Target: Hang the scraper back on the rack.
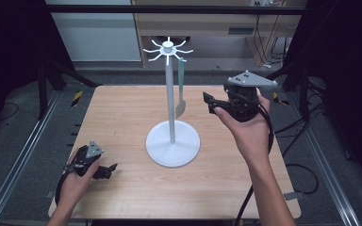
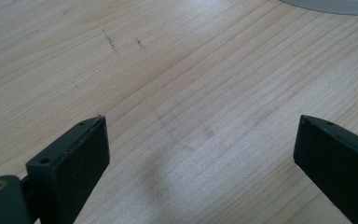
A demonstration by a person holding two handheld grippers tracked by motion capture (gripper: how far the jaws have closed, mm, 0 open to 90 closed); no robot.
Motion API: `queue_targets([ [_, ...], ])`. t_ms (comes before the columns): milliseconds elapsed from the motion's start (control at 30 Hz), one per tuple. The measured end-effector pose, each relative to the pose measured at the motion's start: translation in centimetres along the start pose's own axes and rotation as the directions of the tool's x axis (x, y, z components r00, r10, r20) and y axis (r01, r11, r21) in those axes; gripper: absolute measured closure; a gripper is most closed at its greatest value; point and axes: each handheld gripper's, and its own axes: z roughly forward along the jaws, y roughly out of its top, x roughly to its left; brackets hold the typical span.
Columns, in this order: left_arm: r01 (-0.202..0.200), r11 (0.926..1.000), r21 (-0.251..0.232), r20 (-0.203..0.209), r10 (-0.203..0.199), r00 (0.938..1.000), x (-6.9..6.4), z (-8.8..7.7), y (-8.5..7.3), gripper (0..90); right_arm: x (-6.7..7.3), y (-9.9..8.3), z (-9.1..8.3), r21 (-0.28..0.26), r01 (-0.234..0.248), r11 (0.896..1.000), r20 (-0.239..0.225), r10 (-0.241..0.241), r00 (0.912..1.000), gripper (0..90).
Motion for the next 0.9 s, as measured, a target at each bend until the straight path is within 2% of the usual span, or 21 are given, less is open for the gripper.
queue_targets([
  [200,0.000,1.0000,0.002,-0.002,0.000,1.0000,0.0,0.0,0.0,3.1,-0.6,-2.1,-0.4,0.008,-0.018,1.000,0.004,0.018,0.9998,22.9],
  [300,0.002,1.0000,0.003,-0.001,-0.002,1.0000,0.1,0.0,0.0,3.1,-0.8,-3.7,-0.5,0.013,-0.018,1.000,0.030,0.017,0.9994,17.2],
  [333,0.002,1.0000,0.004,-0.002,-0.002,1.0000,0.1,0.0,0.0,3.1,-0.8,-3.7,-0.5,0.013,-0.018,1.000,0.030,0.017,0.9994,17.2],
  [667,0.002,1.0000,0.002,-0.003,-0.002,1.0000,-0.1,0.0,-0.1,3.1,-1.5,-8.0,-0.7,0.052,-0.040,0.998,0.048,0.038,0.9982,12.8],
  [900,0.002,1.0000,0.003,-0.003,-0.002,1.0000,-0.1,0.0,-0.1,3.1,-1.8,-9.4,-0.6,0.068,-0.052,0.996,0.050,0.049,0.9976,11.8],
])
